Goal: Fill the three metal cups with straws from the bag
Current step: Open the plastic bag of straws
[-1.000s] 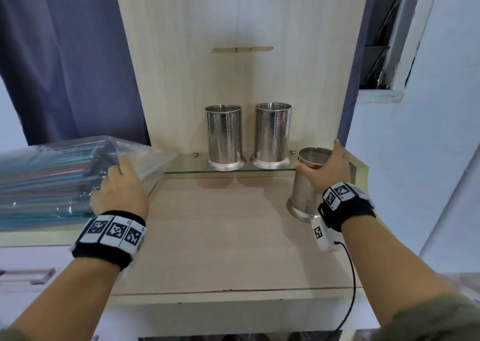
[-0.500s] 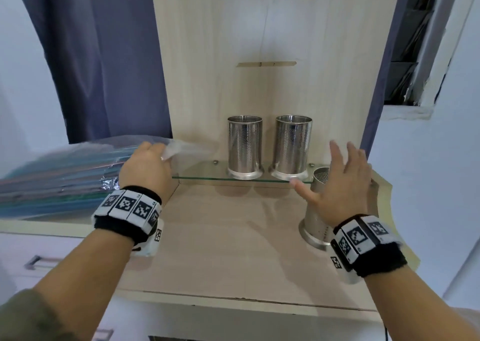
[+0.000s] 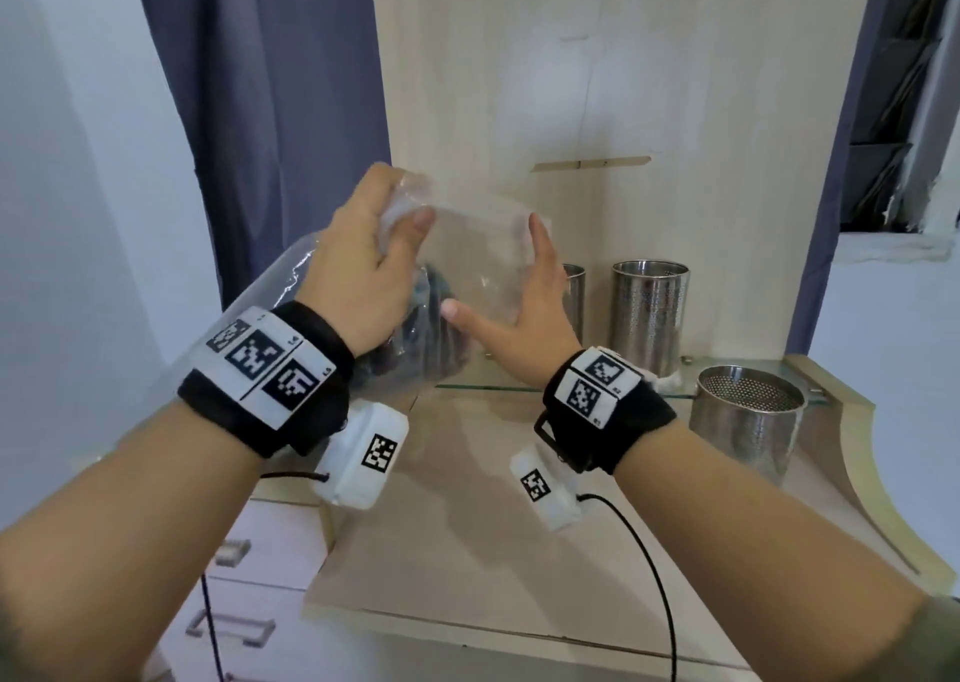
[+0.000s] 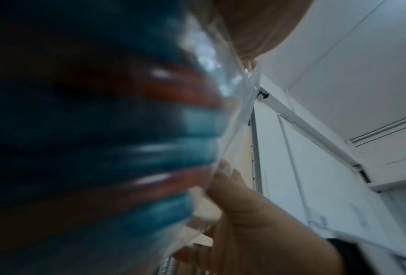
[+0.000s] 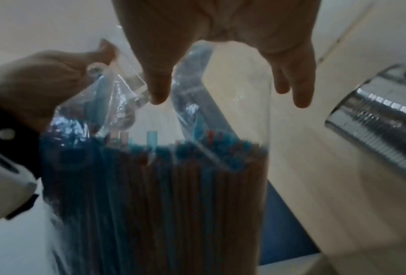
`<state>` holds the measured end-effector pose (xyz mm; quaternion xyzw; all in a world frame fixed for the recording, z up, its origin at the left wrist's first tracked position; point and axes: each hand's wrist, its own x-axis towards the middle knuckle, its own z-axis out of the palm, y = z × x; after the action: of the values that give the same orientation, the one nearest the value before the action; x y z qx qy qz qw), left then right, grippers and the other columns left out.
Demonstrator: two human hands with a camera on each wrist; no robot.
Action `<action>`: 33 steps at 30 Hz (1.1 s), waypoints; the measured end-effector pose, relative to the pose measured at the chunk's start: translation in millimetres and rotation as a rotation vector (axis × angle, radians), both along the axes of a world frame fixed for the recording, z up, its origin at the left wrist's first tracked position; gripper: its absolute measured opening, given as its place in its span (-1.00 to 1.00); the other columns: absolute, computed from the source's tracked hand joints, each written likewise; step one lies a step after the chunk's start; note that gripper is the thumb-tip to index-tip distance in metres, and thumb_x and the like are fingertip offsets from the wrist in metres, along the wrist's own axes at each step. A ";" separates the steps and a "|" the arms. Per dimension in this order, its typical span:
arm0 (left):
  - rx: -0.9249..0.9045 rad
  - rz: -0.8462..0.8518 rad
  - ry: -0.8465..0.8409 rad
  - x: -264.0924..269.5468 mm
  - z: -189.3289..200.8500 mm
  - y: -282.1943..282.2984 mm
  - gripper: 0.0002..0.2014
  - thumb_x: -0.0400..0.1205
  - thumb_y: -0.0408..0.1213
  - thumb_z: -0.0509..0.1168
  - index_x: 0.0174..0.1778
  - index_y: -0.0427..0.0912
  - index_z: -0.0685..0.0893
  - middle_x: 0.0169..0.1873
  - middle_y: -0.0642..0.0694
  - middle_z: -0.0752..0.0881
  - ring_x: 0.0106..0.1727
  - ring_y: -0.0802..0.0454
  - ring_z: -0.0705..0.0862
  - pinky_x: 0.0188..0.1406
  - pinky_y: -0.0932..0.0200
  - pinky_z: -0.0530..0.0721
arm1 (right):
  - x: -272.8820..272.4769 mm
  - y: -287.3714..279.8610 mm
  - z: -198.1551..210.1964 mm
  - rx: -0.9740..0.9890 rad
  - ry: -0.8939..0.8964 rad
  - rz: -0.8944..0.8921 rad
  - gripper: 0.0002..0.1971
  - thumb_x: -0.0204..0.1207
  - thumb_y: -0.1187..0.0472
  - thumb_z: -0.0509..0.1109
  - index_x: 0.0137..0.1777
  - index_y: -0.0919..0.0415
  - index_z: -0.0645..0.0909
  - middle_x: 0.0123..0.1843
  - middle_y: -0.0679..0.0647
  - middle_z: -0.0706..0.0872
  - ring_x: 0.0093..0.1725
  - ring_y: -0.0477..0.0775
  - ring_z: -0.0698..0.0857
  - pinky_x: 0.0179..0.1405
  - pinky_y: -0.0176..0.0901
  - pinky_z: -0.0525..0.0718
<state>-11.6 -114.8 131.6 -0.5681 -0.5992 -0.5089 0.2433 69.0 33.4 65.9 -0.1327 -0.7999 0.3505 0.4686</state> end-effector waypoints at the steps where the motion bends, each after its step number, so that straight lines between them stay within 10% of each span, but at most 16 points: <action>1: 0.007 -0.063 -0.008 4.9 6.2 -0.4 -0.79 0.78 -0.25 0.11 0.18 -0.31 0.52 -0.12 0.01 0.62 -0.22 0.31 0.57 -0.17 0.51 0.50 | -2.6 -2.3 5.0 -0.039 0.082 0.030 0.14 0.29 -0.19 0.61 0.70 -0.07 -0.10 0.70 0.04 0.03 0.66 0.05 0.13 0.60 -0.02 0.24; 4: 0.086 -0.164 -0.017 9.4 25.6 0.5 -0.71 0.79 -0.21 0.04 0.16 -0.34 0.56 -0.08 0.23 0.60 -0.17 0.10 0.63 -0.07 0.40 0.56 | 1.0 -8.6 25.5 -0.140 0.235 0.064 -0.17 0.37 -0.11 0.58 0.59 -0.07 0.25 0.46 0.05 0.45 0.24 0.01 0.65 0.21 0.03 0.72; 12: 0.209 -0.378 -0.383 19.9 33.6 15.2 -0.84 0.80 -0.11 -0.04 0.03 -0.02 0.41 0.07 -0.17 0.76 0.19 -0.07 0.71 0.31 -0.26 0.60 | 33.0 3.3 76.6 0.012 0.379 -0.090 -0.82 0.58 0.03 0.42 0.16 -0.18 0.63 0.08 -0.10 0.70 -0.05 0.10 0.76 -0.03 0.18 0.79; 19: 0.056 -0.503 -0.530 48.1 -11.3 52.2 -0.89 0.77 -0.02 -0.07 -0.04 0.22 0.30 0.21 0.09 0.69 0.24 0.18 0.65 -0.09 0.30 0.62 | 69.1 42.7 66.4 -0.052 0.304 -0.104 -0.87 0.65 0.35 0.33 -0.03 0.14 0.68 -0.19 -0.10 0.69 -0.31 -0.07 0.70 -0.21 -0.32 0.74; 23: -0.007 -0.543 -0.539 61.2 -25.2 71.0 -0.77 0.63 0.21 0.03 0.01 0.16 0.31 0.26 0.11 0.66 0.30 0.21 0.63 0.31 -0.15 0.63 | 84.7 66.1 56.4 -0.074 0.273 -0.142 -0.88 0.65 0.38 0.31 -0.02 0.22 0.67 -0.18 -0.02 0.70 -0.32 -0.20 0.73 -0.23 -0.46 0.66; 28: -0.013 -0.603 -0.557 76.8 -28.2 84.1 -0.64 0.53 0.27 0.21 -0.06 0.09 0.34 0.28 -0.42 0.54 0.03 -0.09 0.63 -0.03 -0.49 0.65 | 89.9 86.2 62.8 -0.016 0.187 -0.182 -0.87 0.64 0.35 0.33 -0.03 0.15 0.69 -0.15 -0.11 0.71 -0.26 -0.28 0.67 -0.23 -0.53 0.59; 33: -0.031 -0.470 -0.364 80.6 -23.4 78.3 -0.50 0.52 0.32 0.21 -0.17 -0.11 0.38 -0.29 0.02 0.43 -0.19 0.16 0.48 -0.15 0.23 0.53 | 89.4 94.6 67.2 0.065 0.047 -0.262 -0.89 0.61 0.19 0.41 -0.01 -0.01 0.75 -0.10 -0.23 0.70 -0.27 -0.40 0.58 -0.21 -0.56 0.51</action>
<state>68.9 -36.5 108.2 -0.5941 -0.4929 -0.6357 -0.0013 158.4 128.0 133.1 -0.2125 -0.7755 0.2631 0.5331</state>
